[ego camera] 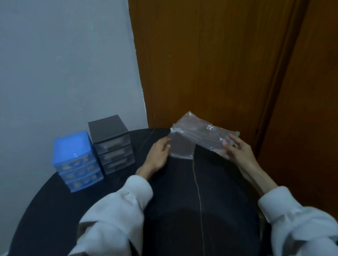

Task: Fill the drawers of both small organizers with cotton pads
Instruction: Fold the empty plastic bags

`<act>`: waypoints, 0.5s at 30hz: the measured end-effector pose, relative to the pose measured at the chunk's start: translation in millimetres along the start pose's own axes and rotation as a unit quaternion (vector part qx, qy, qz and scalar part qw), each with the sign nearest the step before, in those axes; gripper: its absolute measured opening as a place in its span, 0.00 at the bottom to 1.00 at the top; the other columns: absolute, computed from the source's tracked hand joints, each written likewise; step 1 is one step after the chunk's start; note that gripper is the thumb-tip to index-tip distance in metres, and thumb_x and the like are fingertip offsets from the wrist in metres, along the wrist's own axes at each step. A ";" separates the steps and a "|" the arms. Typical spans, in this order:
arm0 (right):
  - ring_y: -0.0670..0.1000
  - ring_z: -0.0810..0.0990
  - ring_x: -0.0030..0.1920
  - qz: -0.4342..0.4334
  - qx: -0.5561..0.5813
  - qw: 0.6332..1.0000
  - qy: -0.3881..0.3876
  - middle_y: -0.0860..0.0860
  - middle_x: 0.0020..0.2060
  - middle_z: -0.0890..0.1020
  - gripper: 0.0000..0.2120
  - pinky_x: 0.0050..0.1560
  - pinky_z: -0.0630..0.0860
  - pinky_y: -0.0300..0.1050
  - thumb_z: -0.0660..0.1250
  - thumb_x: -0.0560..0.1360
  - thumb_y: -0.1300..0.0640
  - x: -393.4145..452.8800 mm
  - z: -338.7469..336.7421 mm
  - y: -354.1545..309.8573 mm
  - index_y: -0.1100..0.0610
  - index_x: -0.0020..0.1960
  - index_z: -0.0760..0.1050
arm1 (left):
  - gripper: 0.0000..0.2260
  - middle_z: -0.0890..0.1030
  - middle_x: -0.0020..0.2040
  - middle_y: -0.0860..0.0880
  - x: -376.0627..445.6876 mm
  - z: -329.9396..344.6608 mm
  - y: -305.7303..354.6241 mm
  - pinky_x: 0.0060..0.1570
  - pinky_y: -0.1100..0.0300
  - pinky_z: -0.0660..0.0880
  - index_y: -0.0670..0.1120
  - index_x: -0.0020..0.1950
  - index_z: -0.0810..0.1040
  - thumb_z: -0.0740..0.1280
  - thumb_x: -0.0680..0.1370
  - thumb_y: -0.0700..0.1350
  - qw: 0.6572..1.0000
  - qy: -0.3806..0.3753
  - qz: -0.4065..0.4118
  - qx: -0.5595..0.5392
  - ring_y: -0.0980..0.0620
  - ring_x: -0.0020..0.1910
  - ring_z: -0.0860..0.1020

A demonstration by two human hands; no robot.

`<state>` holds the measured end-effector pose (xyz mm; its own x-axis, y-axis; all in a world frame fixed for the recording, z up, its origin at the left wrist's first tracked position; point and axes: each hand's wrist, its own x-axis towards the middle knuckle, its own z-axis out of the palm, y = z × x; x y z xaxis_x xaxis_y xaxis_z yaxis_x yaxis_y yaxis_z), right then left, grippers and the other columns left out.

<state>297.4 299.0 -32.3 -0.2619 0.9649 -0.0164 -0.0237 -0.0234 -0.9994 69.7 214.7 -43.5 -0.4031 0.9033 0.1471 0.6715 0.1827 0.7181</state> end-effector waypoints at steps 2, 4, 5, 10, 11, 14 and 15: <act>0.55 0.75 0.61 0.024 0.057 0.998 0.012 0.58 0.70 0.67 0.24 0.41 0.77 0.40 0.61 0.78 0.64 11.5 14.4 5.1 0.57 0.73 0.61 | 0.19 0.59 0.76 0.48 11.9 12.0 -6.2 0.73 0.44 0.55 0.49 0.74 0.61 0.54 0.83 0.47 0.995 -0.053 0.006 0.080 0.48 0.75 0.57; 0.54 0.78 0.55 0.039 0.066 0.996 0.038 0.59 0.68 0.69 0.25 0.39 0.77 0.40 0.62 0.76 0.67 23.7 29.0 11.6 0.58 0.71 0.63 | 0.21 0.54 0.77 0.50 18.8 21.2 -11.7 0.74 0.42 0.48 0.50 0.76 0.58 0.52 0.83 0.49 0.984 -0.091 -0.002 0.152 0.49 0.76 0.51; 0.53 0.80 0.51 0.043 0.053 0.996 0.052 0.58 0.67 0.69 0.26 0.39 0.78 0.40 0.64 0.75 0.68 30.1 36.1 15.8 0.57 0.71 0.63 | 0.21 0.53 0.78 0.50 20.1 24.6 -14.0 0.73 0.42 0.46 0.51 0.76 0.57 0.51 0.83 0.50 0.980 -0.103 -0.005 0.172 0.50 0.76 0.49; 0.56 0.76 0.59 0.018 -0.130 0.984 0.124 0.55 0.61 0.74 0.26 0.58 0.75 0.52 0.72 0.70 0.59 40.7 56.7 27.2 0.53 0.66 0.68 | 0.18 0.66 0.73 0.51 15.3 27.0 -21.4 0.72 0.40 0.41 0.52 0.71 0.65 0.51 0.83 0.51 0.976 -0.068 0.010 0.208 0.50 0.73 0.59; 0.56 0.75 0.60 0.012 -0.141 0.980 0.138 0.56 0.60 0.75 0.25 0.59 0.74 0.51 0.73 0.70 0.59 39.8 58.1 28.1 0.54 0.64 0.68 | 0.16 0.70 0.69 0.51 13.1 24.9 -21.4 0.71 0.41 0.40 0.52 0.69 0.69 0.52 0.83 0.50 0.976 -0.041 0.020 0.214 0.50 0.71 0.64; 0.55 0.77 0.56 0.008 -0.138 0.980 0.143 0.54 0.50 0.78 0.31 0.59 0.72 0.49 0.74 0.69 0.62 36.6 55.7 28.2 0.55 0.67 0.64 | 0.10 0.80 0.52 0.52 9.5 17.9 -10.9 0.72 0.45 0.45 0.52 0.60 0.74 0.56 0.81 0.49 0.979 0.032 0.034 0.196 0.51 0.59 0.76; 0.54 0.77 0.54 0.008 -0.156 0.978 0.135 0.54 0.49 0.78 0.30 0.57 0.73 0.48 0.74 0.68 0.62 33.7 54.7 27.6 0.54 0.67 0.65 | 0.09 0.78 0.49 0.52 8.8 16.8 -9.4 0.71 0.47 0.52 0.51 0.59 0.74 0.60 0.80 0.48 0.981 0.040 0.024 0.189 0.51 0.57 0.76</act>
<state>235.2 316.5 -58.9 0.0054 1.0000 0.0030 0.2851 0.0014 -0.9585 70.2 227.5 -60.3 -0.4019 0.8842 0.2382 0.8675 0.2845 0.4080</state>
